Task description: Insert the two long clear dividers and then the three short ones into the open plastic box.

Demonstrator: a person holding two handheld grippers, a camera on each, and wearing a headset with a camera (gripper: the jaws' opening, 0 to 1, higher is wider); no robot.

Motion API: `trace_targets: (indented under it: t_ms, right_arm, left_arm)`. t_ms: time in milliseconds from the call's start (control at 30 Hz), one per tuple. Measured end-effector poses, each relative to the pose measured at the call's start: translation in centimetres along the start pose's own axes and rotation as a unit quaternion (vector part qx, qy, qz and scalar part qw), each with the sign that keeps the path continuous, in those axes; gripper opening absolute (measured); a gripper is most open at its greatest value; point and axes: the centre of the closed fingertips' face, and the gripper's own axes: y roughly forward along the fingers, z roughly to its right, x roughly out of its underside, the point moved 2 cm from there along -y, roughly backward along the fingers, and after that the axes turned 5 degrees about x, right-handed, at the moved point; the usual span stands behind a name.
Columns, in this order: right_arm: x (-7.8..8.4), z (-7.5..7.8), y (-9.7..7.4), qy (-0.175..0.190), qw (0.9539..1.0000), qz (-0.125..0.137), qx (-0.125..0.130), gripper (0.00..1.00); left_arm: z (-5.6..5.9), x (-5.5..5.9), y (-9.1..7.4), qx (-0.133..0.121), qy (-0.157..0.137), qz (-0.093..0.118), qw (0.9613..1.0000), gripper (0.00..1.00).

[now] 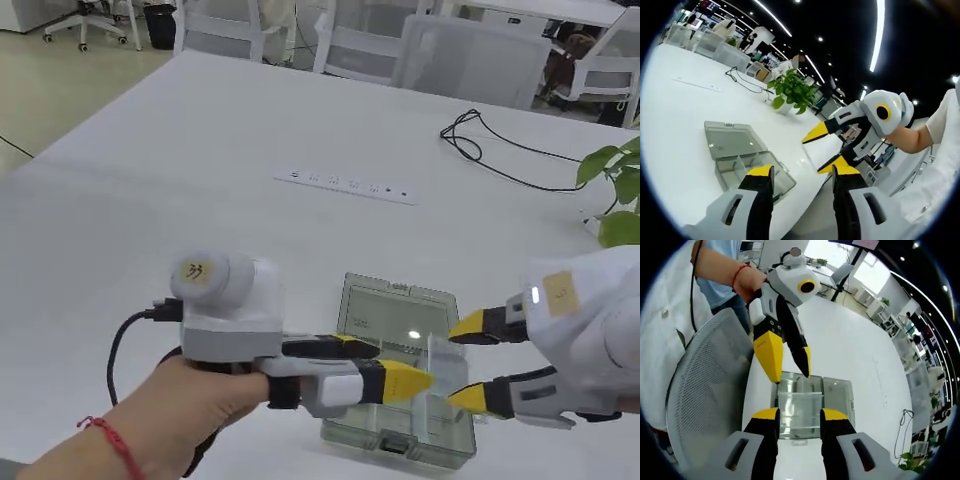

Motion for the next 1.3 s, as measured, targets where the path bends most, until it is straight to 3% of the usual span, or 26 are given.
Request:
trace_targets:
  t_ms: [133, 533, 867, 1200, 1300]
  right_arm:
    - [-0.6, -0.1, -0.2, -0.008, 1.0000, -0.001, 0.006, 0.33]
    - [-1.4, -0.2, -0.5, -0.021, 0.9997, -0.003, 0.014, 0.33]
    - [-1.4, -0.3, -0.5, -0.031, 0.9993, -0.010, 0.017, 0.33]
    - [-1.5, -0.5, -0.4, -0.041, 0.9989, -0.012, 0.019, 0.33]
    - [-1.7, -0.3, -0.5, -0.045, 0.9987, -0.007, 0.022, 0.34]
  left_arm:
    - [0.3, 0.1, 0.6, 0.009, -0.032, 0.008, 0.9994, 0.37]
    - [1.1, 0.3, 1.6, 0.032, -0.073, 0.006, 0.9968, 0.15]
    - [1.6, 0.4, 1.8, 0.044, -0.077, 0.001, 0.9960, 0.01]
    - [1.5, 0.5, 1.6, 0.037, -0.077, 0.005, 0.9963, 0.00]
    - [1.1, 0.5, 1.4, 0.027, -0.076, 0.008, 0.9967, 0.00]
